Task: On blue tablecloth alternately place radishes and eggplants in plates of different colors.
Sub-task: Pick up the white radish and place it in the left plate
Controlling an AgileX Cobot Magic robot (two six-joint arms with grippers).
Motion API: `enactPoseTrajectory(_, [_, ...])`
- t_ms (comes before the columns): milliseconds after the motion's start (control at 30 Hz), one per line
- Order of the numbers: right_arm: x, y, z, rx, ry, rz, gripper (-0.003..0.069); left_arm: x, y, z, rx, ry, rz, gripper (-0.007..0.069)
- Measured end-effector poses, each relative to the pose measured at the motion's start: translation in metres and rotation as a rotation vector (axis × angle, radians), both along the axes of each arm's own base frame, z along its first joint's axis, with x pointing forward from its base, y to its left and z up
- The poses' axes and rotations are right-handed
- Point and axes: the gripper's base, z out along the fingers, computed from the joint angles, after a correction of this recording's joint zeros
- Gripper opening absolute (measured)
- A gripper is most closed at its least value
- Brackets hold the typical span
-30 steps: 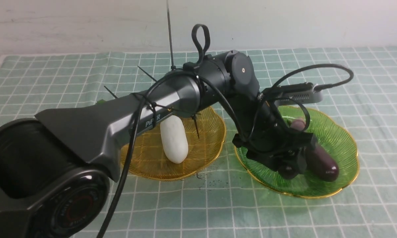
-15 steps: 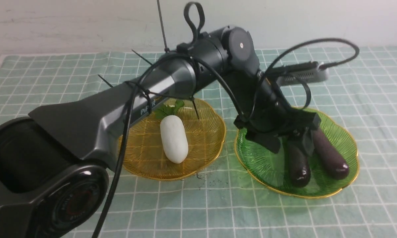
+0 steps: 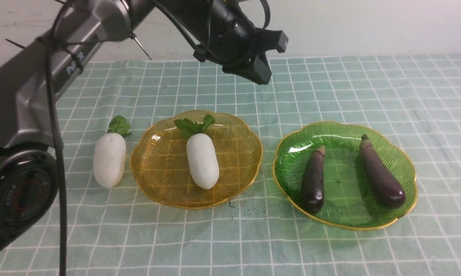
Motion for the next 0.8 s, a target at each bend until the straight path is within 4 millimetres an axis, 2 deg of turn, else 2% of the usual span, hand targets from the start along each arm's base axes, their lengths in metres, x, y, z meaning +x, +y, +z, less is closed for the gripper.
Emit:
enactPoseTrajectory(100, [0.0,0.0,0.0,0.0,0.0,0.0,-0.0015,-0.012,0.012,0.003,0.078,-0.009,0.014,-0.0008])
enactPoseTrajectory(233, [0.0,0.0,0.0,0.0,-0.001,0.0,-0.0015,-0.026,0.034,-0.008,0.26,-0.009,0.039,-0.0008])
enactPoseTrajectory(367, [0.0,0.0,0.0,-0.001,-0.002,-0.001,-0.0015,-0.037,0.063,-0.036,0.454,0.043,0.064,-0.0008])
enactPoseTrajectory(500, [0.0,0.0,0.001,-0.001,-0.008,-0.001,-0.0015,-0.039,0.094,-0.061,0.579,0.111,0.098,-0.0008])
enactPoseTrajectory(533, [0.0,0.0,0.001,-0.001,-0.008,-0.001,-0.0015,-0.04,0.103,-0.069,0.599,0.141,0.108,-0.0007])
enactPoseTrajectory(567, [0.001,0.0,0.001,-0.001,-0.01,-0.001,-0.0015,-0.038,0.124,-0.083,0.616,0.198,0.148,-0.0007])
enactPoseTrajectory(600, [0.001,0.0,0.001,0.0,-0.014,-0.001,-0.0015,-0.037,0.133,-0.088,0.619,0.222,0.165,-0.0007])
enactPoseTrajectory(633, [0.001,0.0,0.002,0.001,-0.021,-0.001,-0.0015,-0.034,0.157,-0.1,0.611,0.281,0.218,-0.0007])
enactPoseTrajectory(667, [0.001,0.0,0.002,0.002,-0.024,0.0,-0.0015,-0.032,0.167,-0.104,0.599,0.302,0.245,-0.0007])
enactPoseTrajectory(700, [0.001,0.0,0.002,0.002,-0.024,0.0,-0.0015,-0.032,0.167,-0.104,0.599,0.302,0.245,-0.0007])
enactPoseTrajectory(800, [0.002,0.0,0.002,0.005,-0.032,0.0,-0.0015,-0.027,0.199,-0.112,0.548,0.363,0.34,-0.0007])
